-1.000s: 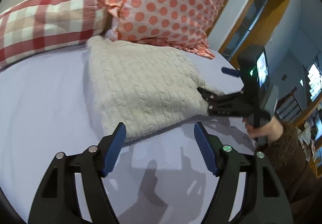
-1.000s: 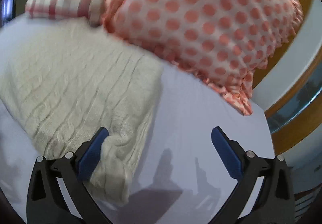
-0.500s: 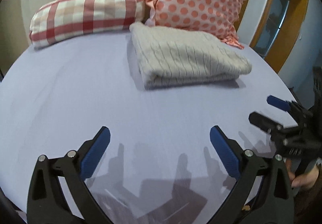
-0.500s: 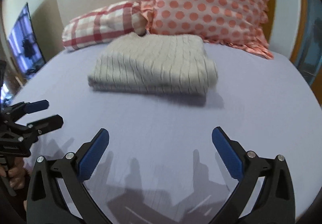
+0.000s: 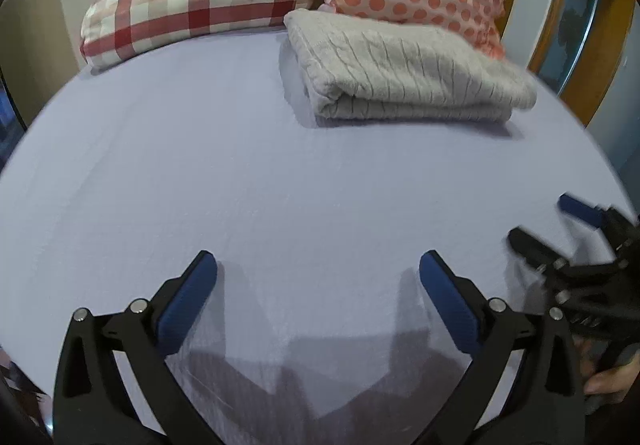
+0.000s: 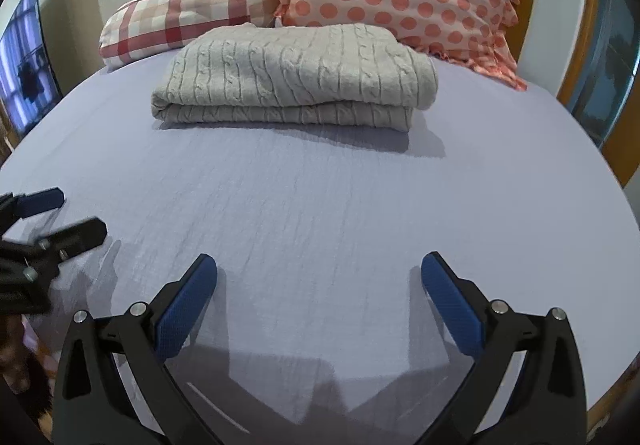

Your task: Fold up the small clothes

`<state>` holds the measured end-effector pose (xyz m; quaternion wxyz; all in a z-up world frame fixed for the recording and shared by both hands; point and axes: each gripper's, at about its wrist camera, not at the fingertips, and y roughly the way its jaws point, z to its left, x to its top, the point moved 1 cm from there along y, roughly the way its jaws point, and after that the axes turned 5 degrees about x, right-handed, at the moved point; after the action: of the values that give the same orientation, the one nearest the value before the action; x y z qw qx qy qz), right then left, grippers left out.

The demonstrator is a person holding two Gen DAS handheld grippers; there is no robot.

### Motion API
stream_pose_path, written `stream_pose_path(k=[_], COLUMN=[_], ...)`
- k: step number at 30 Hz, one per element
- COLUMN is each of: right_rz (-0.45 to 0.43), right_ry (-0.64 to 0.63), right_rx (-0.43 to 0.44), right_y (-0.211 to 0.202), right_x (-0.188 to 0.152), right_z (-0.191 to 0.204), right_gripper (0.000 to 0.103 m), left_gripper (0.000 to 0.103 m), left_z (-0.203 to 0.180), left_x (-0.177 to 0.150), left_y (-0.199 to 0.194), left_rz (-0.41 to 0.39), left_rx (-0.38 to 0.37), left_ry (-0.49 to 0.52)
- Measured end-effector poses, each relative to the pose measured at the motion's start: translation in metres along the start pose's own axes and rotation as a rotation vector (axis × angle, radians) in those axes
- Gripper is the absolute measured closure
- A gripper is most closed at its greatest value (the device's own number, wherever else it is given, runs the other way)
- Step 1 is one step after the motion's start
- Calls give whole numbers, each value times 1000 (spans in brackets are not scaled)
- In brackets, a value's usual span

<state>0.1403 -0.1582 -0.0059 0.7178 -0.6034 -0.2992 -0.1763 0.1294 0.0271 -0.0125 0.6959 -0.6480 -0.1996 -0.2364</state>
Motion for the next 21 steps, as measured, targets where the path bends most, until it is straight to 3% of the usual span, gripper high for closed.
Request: stream_pose_path(k=[2, 21], right_rz=[-1, -25], right_ry=[14, 26], right_rx=[2, -10], right_y=[0, -1], right_x=[-1, -4], right_z=[-1, 0], right_gripper=[1, 1], left_gripper=[2, 2], left_z=[-5, -3], left_x=[-3, -5], left_y=[-3, -3], left_rz=[-15, -42], left_rx=[34, 46], left_ry=[14, -42])
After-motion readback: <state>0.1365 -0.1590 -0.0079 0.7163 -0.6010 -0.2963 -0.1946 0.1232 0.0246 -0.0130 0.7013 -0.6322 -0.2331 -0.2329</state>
